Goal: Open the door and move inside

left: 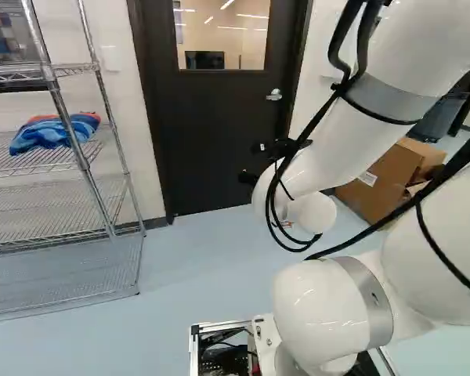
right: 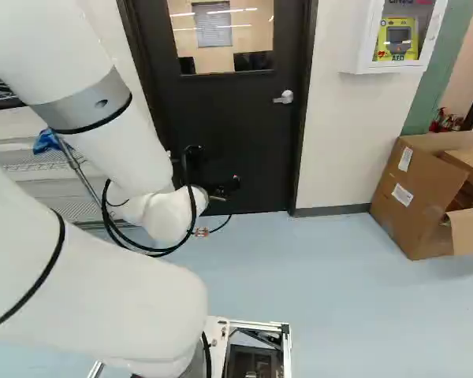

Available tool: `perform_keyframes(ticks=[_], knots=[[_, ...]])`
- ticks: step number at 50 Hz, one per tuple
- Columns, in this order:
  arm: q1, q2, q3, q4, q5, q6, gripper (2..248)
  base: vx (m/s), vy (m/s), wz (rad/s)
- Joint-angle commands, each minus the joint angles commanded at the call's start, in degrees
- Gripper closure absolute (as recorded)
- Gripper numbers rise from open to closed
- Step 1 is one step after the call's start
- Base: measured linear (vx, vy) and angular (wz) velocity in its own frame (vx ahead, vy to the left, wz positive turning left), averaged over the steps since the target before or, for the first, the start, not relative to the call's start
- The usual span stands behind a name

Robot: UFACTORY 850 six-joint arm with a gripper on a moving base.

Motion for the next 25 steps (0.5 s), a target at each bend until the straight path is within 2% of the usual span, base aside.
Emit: perform_keyframes(ticks=[25], knots=[[0.0,0.0,0.0,0.0,0.0,0.0,3,0.192,-0.062,0.008]])
